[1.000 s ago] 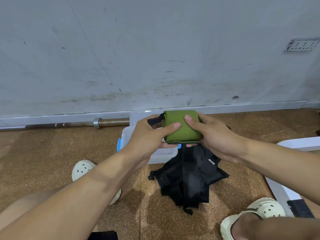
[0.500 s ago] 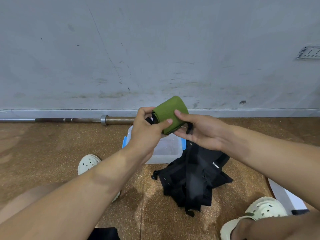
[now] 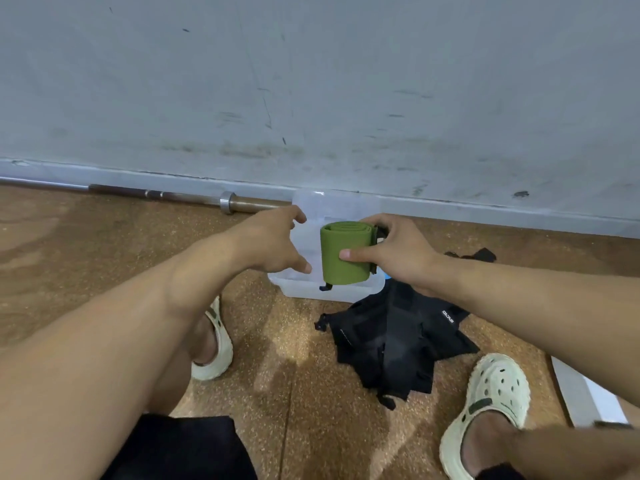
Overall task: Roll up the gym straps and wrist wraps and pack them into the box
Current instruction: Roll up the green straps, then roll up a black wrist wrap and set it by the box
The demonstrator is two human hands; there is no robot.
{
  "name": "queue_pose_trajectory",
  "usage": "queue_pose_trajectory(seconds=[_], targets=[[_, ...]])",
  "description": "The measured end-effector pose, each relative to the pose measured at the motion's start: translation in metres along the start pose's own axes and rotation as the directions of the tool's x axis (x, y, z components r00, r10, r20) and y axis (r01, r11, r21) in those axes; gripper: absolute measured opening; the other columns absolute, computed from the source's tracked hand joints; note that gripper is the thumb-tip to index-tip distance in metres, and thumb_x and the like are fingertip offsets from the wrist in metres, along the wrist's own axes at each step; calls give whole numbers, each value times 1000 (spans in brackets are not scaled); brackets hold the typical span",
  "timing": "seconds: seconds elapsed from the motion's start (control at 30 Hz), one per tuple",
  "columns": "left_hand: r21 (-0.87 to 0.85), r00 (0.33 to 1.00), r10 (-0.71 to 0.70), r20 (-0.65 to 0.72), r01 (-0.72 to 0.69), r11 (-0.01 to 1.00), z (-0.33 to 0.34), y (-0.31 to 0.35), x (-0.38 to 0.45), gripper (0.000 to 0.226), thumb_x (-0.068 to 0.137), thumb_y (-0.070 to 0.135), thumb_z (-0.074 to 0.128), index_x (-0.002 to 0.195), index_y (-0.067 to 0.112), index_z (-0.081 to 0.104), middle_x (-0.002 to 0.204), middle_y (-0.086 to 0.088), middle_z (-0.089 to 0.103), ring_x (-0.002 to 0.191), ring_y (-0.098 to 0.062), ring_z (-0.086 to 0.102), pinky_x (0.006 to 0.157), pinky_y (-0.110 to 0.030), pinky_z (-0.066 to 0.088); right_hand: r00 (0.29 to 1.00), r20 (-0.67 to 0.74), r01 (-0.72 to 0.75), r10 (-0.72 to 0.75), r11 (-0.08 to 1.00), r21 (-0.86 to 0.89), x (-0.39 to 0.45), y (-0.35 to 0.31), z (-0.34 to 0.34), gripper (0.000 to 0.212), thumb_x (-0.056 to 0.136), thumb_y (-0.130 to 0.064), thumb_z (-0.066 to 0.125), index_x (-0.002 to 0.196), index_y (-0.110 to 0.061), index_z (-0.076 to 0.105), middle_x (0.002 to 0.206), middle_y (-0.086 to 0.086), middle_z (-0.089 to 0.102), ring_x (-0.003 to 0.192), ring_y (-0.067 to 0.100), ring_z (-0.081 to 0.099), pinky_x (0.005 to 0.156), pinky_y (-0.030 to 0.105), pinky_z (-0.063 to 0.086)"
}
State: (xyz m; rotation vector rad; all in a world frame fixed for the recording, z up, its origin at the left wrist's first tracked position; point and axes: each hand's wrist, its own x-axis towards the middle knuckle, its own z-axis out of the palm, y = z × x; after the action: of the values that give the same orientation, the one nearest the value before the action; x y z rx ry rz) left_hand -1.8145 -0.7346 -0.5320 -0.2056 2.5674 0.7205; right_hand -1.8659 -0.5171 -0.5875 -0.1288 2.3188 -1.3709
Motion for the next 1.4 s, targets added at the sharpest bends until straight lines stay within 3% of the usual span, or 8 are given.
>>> queue_pose_trajectory(seconds=[0.13,0.3,0.47,0.8,0.93,1.17,1.33,1.4], targets=[[98,999,33,17,-34,995,1,-17,4,97,79,38,86,156,21,30,157,-3,43,137,-24,48,107,-33,42,997,77,25,-10,981,-194,13,24,41,85,73,-38,92,143,-33,43,116,-6,59,104,17,62,83,30,54],[258,996,42,80,-61,964,14,-32,6,95,84,42,80,159,24,24,158,-5,40,138,-27,46,106,-37,44,990,131,-32,56,983,-179,25,72,111,77,87,-41,81,149,-31,35,118,-4,55,103,16,56,70,24,46],[375,993,18,112,-60,925,19,-51,11,79,84,40,79,150,23,41,145,-3,49,130,-26,50,103,-44,47,960,153,-204,233,961,-185,30,139,183,78,90,-45,74,153,-25,32,136,4,58,117,25,60,90,34,52],[415,996,-30,83,-7,910,27,-57,23,71,87,31,77,148,28,42,134,1,58,121,-25,57,92,-44,53,817,12,-571,576,807,150,62,178,249,69,84,-38,84,137,-17,46,132,10,58,115,30,59,99,43,52],[456,987,-85,136,13,890,38,-55,23,66,89,25,73,148,26,42,138,0,54,124,-25,55,97,-44,52,805,-64,-570,590,799,191,78,173,261,58,84,-34,84,127,-18,49,125,9,63,104,29,60,95,42,53],[465,964,-147,223,27,885,40,-53,19,61,87,36,74,140,22,47,131,-3,57,123,-28,55,101,-47,49,836,-96,-533,540,841,93,87,176,268,54,92,-36,76,138,-17,55,134,13,62,121,34,61,100,41,51],[456,957,-168,238,43,889,36,-50,15,62,86,28,77,140,20,47,133,-4,57,123,-27,56,100,-43,49,855,-38,-517,518,856,26,86,179,273,72,98,-24,68,160,-19,32,154,8,50,142,32,46,114,42,41],[457,956,-169,240,42,889,37,-50,15,64,84,26,79,140,20,47,133,-4,58,123,-27,56,100,-42,50,845,-57,-531,532,847,37,88,180,273,69,98,-22,68,159,-19,35,153,7,51,141,32,48,115,43,43]])
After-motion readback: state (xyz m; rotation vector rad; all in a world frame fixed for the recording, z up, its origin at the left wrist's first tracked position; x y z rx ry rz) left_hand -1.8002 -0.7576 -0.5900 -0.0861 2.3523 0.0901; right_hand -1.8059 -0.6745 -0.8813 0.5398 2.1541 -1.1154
